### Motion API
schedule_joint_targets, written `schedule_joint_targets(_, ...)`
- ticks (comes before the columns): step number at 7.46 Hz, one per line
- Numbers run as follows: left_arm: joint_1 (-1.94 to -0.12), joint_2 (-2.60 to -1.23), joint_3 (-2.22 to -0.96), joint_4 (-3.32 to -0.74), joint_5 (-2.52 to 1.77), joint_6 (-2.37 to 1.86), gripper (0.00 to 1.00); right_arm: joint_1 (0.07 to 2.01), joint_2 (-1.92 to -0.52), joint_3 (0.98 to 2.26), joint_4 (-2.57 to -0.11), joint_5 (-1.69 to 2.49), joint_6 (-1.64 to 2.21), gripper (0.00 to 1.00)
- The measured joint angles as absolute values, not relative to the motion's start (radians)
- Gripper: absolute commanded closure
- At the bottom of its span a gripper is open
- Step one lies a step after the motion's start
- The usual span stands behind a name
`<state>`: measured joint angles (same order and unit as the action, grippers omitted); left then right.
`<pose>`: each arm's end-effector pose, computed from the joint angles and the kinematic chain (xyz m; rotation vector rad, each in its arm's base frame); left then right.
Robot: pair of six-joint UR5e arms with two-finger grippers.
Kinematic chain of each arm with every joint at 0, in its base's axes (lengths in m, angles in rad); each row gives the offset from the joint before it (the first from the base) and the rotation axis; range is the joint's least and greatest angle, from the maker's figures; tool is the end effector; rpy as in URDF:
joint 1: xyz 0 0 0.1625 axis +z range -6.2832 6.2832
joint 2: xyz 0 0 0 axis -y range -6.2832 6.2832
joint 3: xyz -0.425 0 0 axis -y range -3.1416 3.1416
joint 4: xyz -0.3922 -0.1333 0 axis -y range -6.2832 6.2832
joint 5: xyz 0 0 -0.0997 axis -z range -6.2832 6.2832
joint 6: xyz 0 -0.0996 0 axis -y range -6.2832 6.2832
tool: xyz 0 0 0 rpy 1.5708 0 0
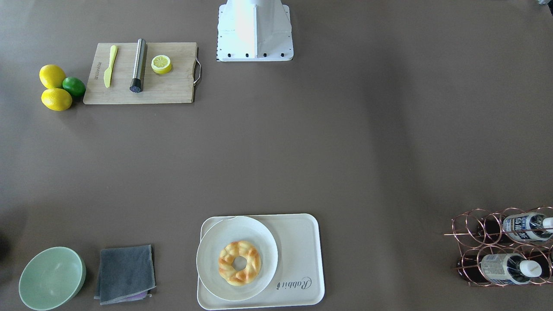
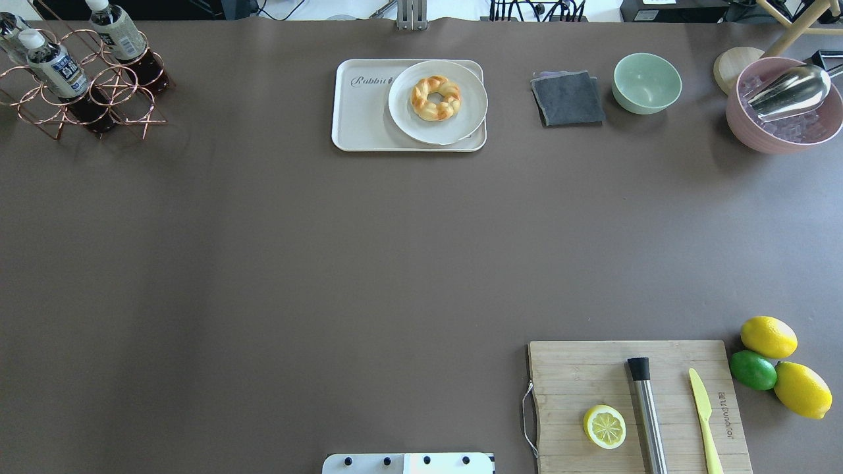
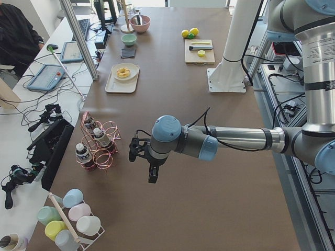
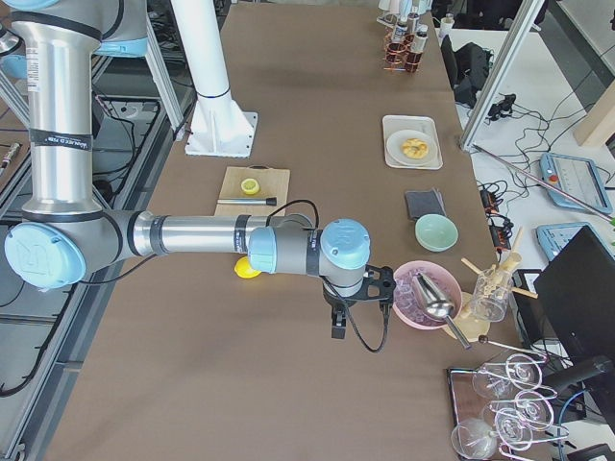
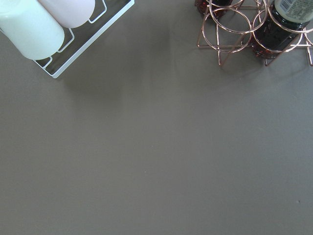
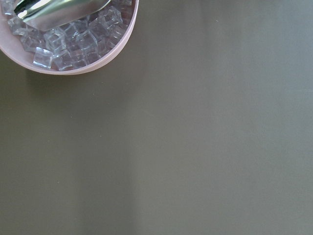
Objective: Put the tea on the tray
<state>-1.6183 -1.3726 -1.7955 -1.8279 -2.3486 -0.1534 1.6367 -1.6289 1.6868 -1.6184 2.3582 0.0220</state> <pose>-0.0835 -0.4205 0.6090 0.2278 0.7854 -0.0793 0.0934 -0.4621 0.6333 0.0271 -0.7872 0.0793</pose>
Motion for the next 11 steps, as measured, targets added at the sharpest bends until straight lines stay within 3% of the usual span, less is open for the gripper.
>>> schedule_joint_targets(11,-1.608,-1.343,-1.760,-1.929,-2.346,-0.128,0.02,1.636,-1.621,1.680,-1.614,2.358,0.031,0.00)
